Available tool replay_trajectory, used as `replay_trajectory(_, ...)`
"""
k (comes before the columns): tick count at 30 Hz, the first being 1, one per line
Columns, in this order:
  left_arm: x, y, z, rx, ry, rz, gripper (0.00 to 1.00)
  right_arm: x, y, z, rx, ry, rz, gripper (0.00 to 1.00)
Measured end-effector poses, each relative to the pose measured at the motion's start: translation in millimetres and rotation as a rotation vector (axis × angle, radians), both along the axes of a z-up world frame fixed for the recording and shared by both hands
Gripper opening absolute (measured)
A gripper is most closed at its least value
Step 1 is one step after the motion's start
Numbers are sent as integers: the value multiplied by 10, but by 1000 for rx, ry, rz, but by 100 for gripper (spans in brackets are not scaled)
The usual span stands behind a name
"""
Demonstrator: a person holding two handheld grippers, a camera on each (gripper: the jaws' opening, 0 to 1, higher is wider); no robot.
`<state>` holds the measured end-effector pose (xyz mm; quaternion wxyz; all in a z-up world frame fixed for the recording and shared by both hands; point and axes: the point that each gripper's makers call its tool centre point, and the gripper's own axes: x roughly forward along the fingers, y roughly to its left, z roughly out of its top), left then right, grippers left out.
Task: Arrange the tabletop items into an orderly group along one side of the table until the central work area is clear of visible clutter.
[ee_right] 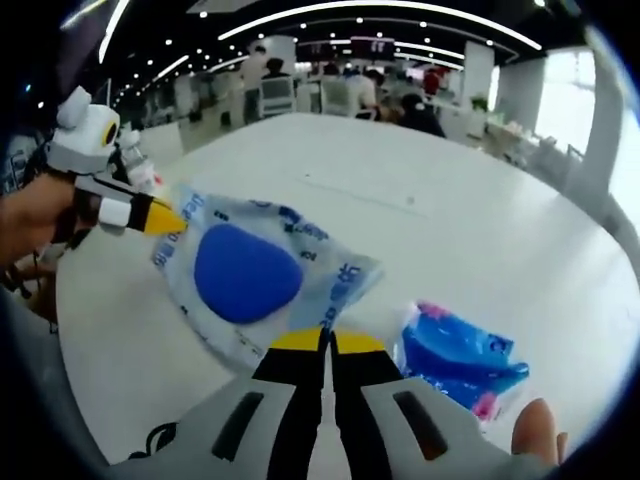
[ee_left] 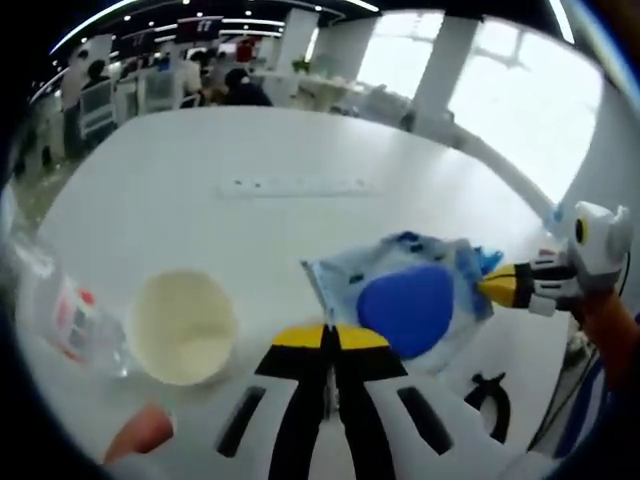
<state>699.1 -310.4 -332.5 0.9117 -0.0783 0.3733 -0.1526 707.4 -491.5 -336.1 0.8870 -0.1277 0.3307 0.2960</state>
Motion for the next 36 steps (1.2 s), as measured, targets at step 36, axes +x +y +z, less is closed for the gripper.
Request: replay_trajectory(36, 117, 38, -420, 195, 42, -54, 1, 128, 35, -356, -32, 77, 12, 4)
